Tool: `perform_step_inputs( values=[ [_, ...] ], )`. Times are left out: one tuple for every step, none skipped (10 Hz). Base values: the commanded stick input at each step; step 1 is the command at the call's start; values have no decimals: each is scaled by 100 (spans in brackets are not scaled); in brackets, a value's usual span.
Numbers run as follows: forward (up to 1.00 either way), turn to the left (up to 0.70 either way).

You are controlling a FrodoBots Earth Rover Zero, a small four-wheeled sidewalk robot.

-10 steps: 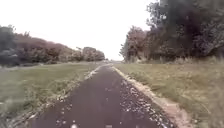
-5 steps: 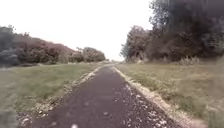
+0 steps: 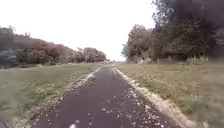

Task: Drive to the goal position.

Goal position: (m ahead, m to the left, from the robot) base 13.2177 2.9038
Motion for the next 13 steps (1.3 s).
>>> perform_step_inputs(
  values=[
    [100, 0],
    [100, 0],
    [100, 0],
    [100, 0],
    [100, 0],
    [100, 0],
    [100, 0],
    [100, 0],
    [100, 0],
    [100, 0],
    [100, 0],
    [100, 5],
    [100, 9]
  ],
)
